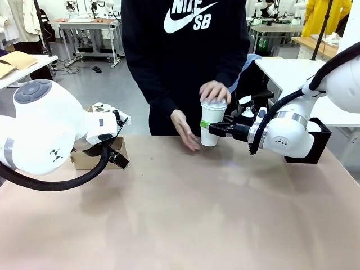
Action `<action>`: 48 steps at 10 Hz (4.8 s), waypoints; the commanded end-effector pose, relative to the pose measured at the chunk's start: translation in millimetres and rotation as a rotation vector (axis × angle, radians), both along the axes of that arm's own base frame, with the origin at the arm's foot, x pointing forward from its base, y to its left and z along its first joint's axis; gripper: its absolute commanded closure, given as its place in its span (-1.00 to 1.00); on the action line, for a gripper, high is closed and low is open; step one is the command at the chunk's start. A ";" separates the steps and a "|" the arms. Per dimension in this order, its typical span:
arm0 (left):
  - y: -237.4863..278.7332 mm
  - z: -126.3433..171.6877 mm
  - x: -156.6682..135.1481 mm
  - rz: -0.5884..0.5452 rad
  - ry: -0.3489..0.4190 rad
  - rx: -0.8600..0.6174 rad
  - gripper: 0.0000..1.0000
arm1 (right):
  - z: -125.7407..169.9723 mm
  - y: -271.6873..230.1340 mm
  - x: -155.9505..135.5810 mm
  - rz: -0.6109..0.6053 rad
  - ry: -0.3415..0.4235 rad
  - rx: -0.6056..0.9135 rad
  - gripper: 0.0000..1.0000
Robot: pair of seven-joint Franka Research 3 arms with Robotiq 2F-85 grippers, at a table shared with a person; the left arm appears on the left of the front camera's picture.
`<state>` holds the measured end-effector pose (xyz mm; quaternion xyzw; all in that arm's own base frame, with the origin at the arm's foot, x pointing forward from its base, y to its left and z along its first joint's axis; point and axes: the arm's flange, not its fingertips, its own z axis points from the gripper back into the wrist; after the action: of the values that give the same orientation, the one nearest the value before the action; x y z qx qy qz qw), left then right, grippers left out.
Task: Pour a drink into a cup and package it in a carrier.
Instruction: When a person places the Paper Cup Lid on the 600 ml Paper Cup , lift the 600 ml Paper Cup, then position the Cup Carrier in the center of the table.
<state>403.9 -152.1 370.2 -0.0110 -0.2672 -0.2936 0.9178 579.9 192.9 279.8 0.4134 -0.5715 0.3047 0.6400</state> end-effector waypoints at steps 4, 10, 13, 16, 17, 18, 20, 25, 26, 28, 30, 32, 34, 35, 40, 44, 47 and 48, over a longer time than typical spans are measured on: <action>0.3 0.2 -0.2 -0.001 0.000 -0.002 -1.00 | 4.9 3.0 0.9 -0.002 -0.006 0.003 -0.61; 0.3 0.2 -0.2 -0.001 0.000 -0.002 -1.00 | 4.9 3.0 0.9 -0.002 -0.006 0.003 -0.61; 0.3 0.2 -0.2 -0.001 0.000 -0.002 -1.00 | 4.9 3.0 0.9 -0.002 -0.006 0.003 -0.61; 0.3 0.2 -0.2 -0.001 0.000 -0.002 -1.00 | 4.9 3.0 0.9 -0.002 -0.006 0.003 -0.61; 0.3 0.2 -0.2 -0.001 0.000 -0.002 -1.00 | 4.9 3.0 0.9 -0.002 -0.006 0.003 -0.61; 0.3 0.2 -0.2 -0.001 0.000 -0.002 -1.00 | 4.9 3.0 0.9 -0.002 -0.006 0.003 -0.61; 0.3 0.2 -0.2 -0.001 0.000 -0.002 -1.00 | 4.9 3.0 0.9 -0.002 -0.006 0.003 -0.61; 0.3 0.2 -0.2 -0.001 0.000 -0.002 -1.00 | 129.4 -28.5 -35.0 0.035 -0.054 -0.066 -0.61; 0.3 0.2 -0.2 -0.001 0.000 -0.002 -1.00 | 160.1 -35.4 -46.2 0.047 -0.062 -0.073 -0.61; 0.3 0.2 -0.2 -0.001 0.000 -0.002 -1.00 | 217.5 -51.9 -78.5 0.074 -0.079 -0.075 -0.61; 0.3 0.2 -0.2 -0.001 0.000 -0.002 -1.00 | 259.8 -61.5 -101.5 0.097 -0.086 -0.051 -0.61; 0.3 0.2 -0.2 -0.001 0.000 -0.002 -1.00 | 272.4 -63.4 -111.1 0.121 -0.074 -0.017 -0.61; 0.3 0.2 -0.2 -0.001 0.000 -0.002 -1.00 | 275.6 -62.3 -109.5 0.089 -0.109 -0.037 -0.61; 0.3 0.2 -0.2 -0.001 0.000 -0.002 -1.00 | 275.6 -62.3 -109.5 0.089 -0.109 -0.037 -0.61; 0.3 0.2 -0.2 -0.001 0.000 -0.002 -1.00 | 275.6 -62.3 -109.5 0.089 -0.109 -0.037 -0.61; 0.3 0.2 -0.2 -0.001 0.000 -0.002 -1.00 | 275.6 -62.3 -109.5 0.089 -0.109 -0.037 -0.61; -4.6 49.3 -10.8 0.077 0.005 0.037 -1.00 | 275.6 -62.3 -109.5 0.089 -0.109 -0.037 -0.61; -8.1 78.5 -7.9 0.105 0.005 0.048 -1.00 | 275.6 -62.3 -109.5 0.089 -0.109 -0.037 -0.61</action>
<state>401.2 -148.5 416.3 0.0053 -0.2653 -0.2728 0.9247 470.5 129.8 552.6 0.4149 -0.5747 0.3623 0.6053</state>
